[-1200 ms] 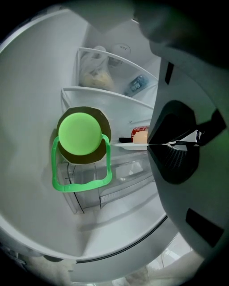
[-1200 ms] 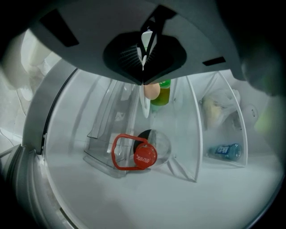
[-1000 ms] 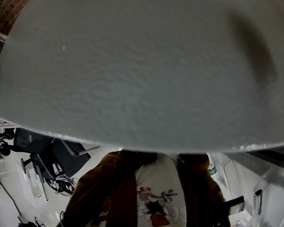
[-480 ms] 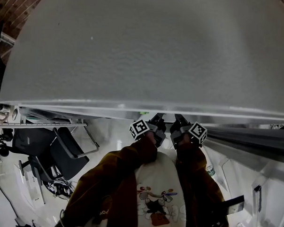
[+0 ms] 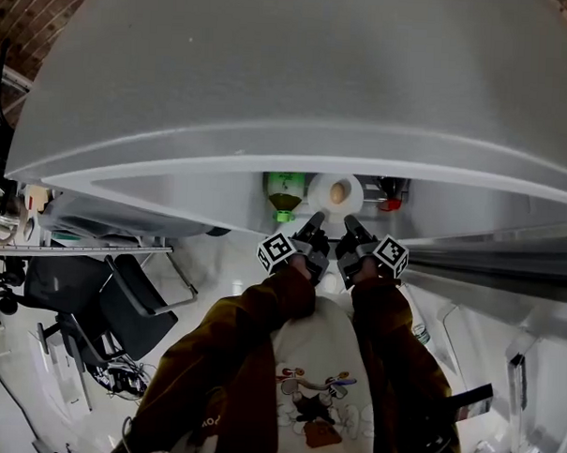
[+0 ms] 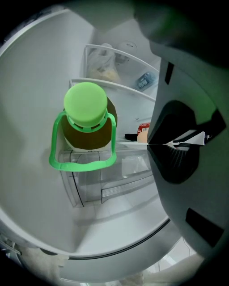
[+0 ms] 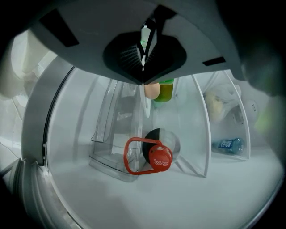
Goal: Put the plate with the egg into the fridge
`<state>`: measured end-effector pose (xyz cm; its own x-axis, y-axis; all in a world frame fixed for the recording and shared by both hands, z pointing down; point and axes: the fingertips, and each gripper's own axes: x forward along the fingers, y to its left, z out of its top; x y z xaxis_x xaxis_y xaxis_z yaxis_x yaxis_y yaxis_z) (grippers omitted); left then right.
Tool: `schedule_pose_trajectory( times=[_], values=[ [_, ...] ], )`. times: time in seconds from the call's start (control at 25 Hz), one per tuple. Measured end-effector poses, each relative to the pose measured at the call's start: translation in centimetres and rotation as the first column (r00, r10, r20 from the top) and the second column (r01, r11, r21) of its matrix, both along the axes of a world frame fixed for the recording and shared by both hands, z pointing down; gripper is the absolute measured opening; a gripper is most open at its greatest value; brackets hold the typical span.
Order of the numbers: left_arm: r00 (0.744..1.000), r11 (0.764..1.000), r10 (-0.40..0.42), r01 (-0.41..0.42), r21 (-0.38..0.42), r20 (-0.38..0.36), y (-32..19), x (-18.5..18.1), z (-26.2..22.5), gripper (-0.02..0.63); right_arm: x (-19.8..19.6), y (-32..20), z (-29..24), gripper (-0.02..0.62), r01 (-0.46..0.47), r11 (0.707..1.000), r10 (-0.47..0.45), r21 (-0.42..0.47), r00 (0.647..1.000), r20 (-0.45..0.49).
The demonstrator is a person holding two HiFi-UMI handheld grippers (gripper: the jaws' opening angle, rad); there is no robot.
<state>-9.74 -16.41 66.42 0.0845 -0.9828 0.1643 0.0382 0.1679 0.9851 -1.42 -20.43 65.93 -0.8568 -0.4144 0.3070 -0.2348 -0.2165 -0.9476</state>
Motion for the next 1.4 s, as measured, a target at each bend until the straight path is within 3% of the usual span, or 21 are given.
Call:
schedule_pose_trajectory(
  times=[0.56,1.0,1.4],
  values=[
    [0.999,0.998,-0.042,0.042,0.035,-0.023,-1.6,0.1,0.1,0.011,0.0,-1.9,0.0,0.014,-0.011,1.000,0.011,0.016,1.000,0.026],
    [0.999,0.998,0.029,-0.030,0.059,0.014,-2.1,1.5,-0.7,0.011,-0.2,-3.2,0.1,0.014,-0.022,1.000,0.022,0.016,0.999,0.026],
    [1.000,0.999,-0.006,0.006,0.048,-0.001,-2.5,0.9,-0.5,0.011,-0.6,-3.2,-0.1,0.015,0.008,0.999,-0.010,0.033,0.998,0.057]
  ],
)
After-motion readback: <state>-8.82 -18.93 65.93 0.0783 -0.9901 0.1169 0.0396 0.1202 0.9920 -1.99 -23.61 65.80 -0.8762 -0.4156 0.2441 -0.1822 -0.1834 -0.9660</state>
